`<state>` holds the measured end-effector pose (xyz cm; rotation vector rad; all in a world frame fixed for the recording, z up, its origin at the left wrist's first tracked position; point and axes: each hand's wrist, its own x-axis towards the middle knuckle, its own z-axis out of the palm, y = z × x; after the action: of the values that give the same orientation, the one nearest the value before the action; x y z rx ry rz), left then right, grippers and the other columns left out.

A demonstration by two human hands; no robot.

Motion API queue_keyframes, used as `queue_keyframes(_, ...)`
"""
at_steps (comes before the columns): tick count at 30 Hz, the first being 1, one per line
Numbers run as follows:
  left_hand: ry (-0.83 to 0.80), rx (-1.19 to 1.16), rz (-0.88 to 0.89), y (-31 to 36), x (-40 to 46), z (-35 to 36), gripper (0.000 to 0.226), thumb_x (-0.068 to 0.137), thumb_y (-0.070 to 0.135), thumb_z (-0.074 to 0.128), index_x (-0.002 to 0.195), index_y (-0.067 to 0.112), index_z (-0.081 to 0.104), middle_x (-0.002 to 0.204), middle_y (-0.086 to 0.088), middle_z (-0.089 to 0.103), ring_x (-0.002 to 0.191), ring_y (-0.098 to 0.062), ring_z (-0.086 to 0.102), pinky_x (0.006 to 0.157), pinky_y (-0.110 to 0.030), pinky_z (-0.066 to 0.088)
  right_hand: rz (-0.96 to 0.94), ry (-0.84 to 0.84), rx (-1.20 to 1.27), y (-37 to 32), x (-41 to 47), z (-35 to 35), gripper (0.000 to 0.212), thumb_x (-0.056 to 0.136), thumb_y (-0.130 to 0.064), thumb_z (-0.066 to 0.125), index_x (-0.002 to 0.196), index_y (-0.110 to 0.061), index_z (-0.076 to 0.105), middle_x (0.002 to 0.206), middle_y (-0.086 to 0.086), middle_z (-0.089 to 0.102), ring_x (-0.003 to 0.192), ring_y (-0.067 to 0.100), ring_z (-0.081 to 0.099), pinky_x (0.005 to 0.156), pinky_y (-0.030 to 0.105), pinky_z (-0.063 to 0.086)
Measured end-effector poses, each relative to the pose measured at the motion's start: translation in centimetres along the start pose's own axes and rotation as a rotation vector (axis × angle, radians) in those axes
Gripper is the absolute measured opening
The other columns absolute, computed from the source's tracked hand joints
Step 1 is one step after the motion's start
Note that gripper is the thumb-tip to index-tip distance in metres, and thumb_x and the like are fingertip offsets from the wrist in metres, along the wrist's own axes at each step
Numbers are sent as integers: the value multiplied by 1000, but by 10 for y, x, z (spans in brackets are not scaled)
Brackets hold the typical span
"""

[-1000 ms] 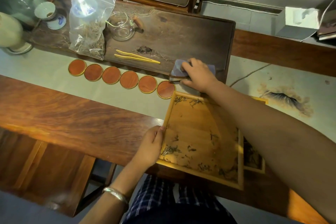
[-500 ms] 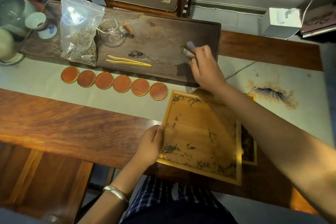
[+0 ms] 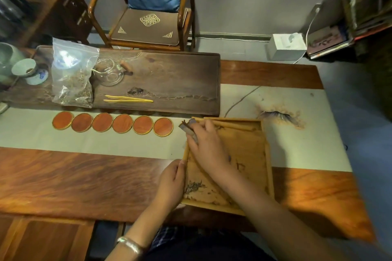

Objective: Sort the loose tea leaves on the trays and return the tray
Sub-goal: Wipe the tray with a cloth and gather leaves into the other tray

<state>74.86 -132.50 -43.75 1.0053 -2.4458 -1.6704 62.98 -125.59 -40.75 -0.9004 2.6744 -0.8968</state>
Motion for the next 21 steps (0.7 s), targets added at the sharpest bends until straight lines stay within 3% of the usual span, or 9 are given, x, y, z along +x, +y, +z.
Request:
queue_keyframes(4,19,14,21,0,-3,7,39,102,22,35,69,19,56,66,1,61,65,-18,56,59,-32,39,81,-11,-81,2,7,12,38,95,-24,48,132,-14,47,118,7,42,99,21,51,74,29,47)
queue_keyframes(9,42,-4,22,-5,-9,12,41,103,21,35,78,3,62,74,-10,65,73,-23,61,68,-36,46,106,-24,-173,14,1,18,39,96,-24,46,134,-14,44,119,8,43,97,20,52,70,28,49)
queue_keyframes(15,40,-67,-42,-11,-13,10,40,103,23,34,75,15,62,72,1,65,67,-7,61,57,-11,41,158,-47,-214,40,-5,9,36,96,-24,46,131,-15,46,113,7,44,89,16,51,64,22,43)
queue_keyframes(21,68,-62,-22,-13,-10,3,41,103,21,34,71,23,59,67,5,62,65,4,59,55,-7,39,219,-42,-266,72,-12,-7,35,95,-26,48,128,-16,49,109,5,46,85,15,49,59,22,39)
